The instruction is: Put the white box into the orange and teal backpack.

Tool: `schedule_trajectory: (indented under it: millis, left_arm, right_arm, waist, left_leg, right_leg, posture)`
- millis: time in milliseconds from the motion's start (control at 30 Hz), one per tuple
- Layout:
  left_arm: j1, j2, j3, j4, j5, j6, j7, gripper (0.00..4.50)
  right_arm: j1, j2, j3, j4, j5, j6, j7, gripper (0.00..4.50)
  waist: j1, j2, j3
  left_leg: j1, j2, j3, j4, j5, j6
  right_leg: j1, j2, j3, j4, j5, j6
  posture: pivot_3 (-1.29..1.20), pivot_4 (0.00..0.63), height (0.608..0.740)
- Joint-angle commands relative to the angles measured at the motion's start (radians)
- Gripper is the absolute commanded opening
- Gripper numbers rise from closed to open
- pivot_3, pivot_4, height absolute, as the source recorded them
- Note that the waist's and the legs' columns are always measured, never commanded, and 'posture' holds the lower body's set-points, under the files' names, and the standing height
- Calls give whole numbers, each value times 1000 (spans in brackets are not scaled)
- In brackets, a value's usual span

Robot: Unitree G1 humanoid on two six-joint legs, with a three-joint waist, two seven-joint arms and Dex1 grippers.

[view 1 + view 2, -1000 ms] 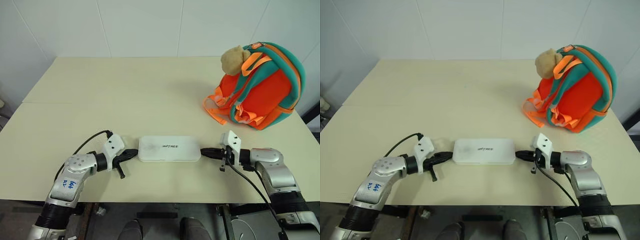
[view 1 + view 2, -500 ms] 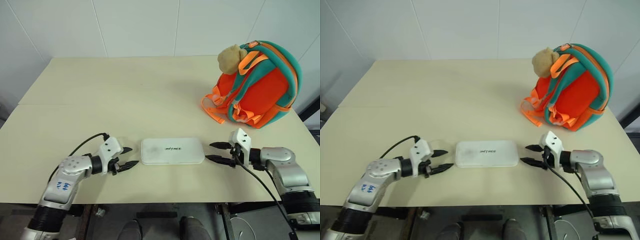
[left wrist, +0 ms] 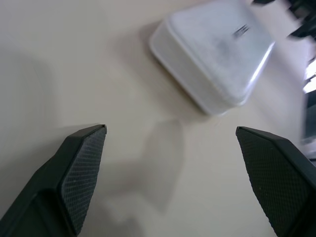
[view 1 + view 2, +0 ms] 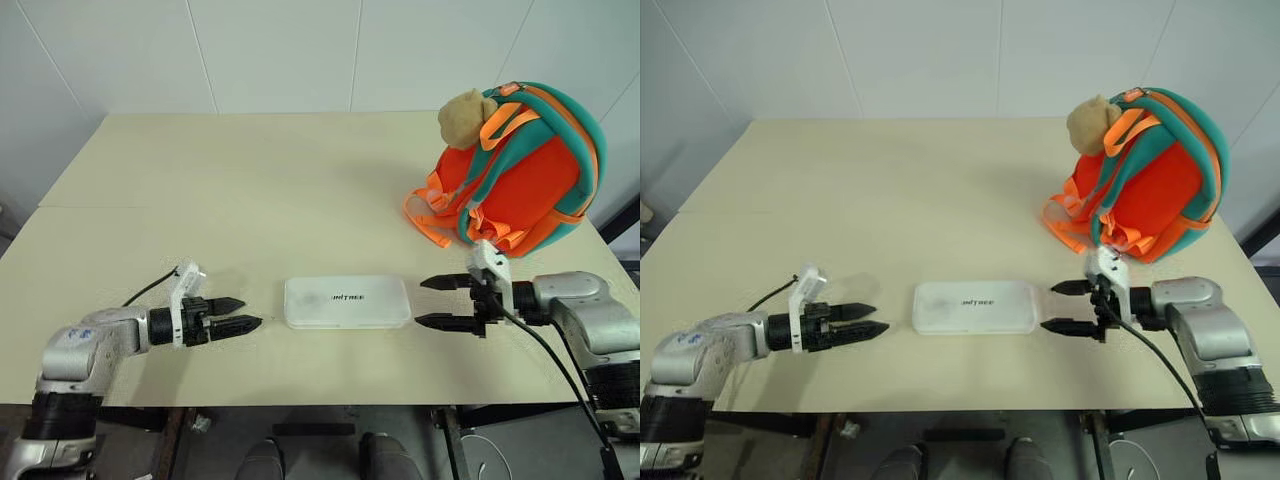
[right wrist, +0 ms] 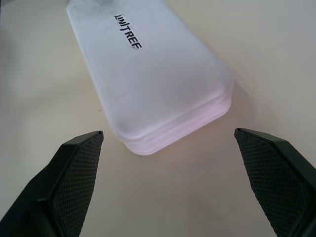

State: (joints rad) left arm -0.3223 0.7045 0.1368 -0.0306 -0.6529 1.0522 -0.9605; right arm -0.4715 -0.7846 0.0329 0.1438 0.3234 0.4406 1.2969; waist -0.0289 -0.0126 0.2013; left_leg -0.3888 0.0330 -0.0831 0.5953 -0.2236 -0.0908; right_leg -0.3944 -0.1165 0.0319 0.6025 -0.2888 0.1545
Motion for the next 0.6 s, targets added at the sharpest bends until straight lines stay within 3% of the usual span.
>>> schedule_trajectory:
  millis: [33, 233, 433, 600]
  left_arm:
    - [-48, -54, -78, 3, 37, 17, 78, 4493]
    - [-85, -98, -138, 21, 67, 9, 119, 4493]
    - [-154, -163, -88, 90, 6, 143, 178, 4493]
    - [-171, -173, -128, 74, -26, 211, 147, 4493]
  right_arm:
    - [-32, -5, 27, 14, -26, 3, -3, 4500]
    - [-45, 9, 65, -3, -33, 22, -8, 4500]
    - [-35, 27, 73, -66, -2, 51, -7, 4500]
    - [-35, 46, 74, -95, 4, 55, -18, 4500]
  waist:
    - [3, 0, 0]
    - [5, 0, 0]
    - [6, 0, 0]
    - [1, 0, 0]
  left_leg:
    - [0, 0, 0, 0, 0, 0]
    - [0, 0, 0, 0, 0, 0]
    - [1, 0, 0, 3, 0, 0]
    - [1, 0, 0, 5, 0, 0]
  right_leg:
    - [0, 0, 0, 0, 0, 0]
    - [0, 0, 0, -1, 1, 2]
    - [2, 0, 0, -1, 2, 1]
    - [3, 0, 1, -1, 3, 0]
  posture:
    - [0, 150, 740]
    - [0, 150, 740]
    - [0, 150, 740]
    - [0, 150, 740]
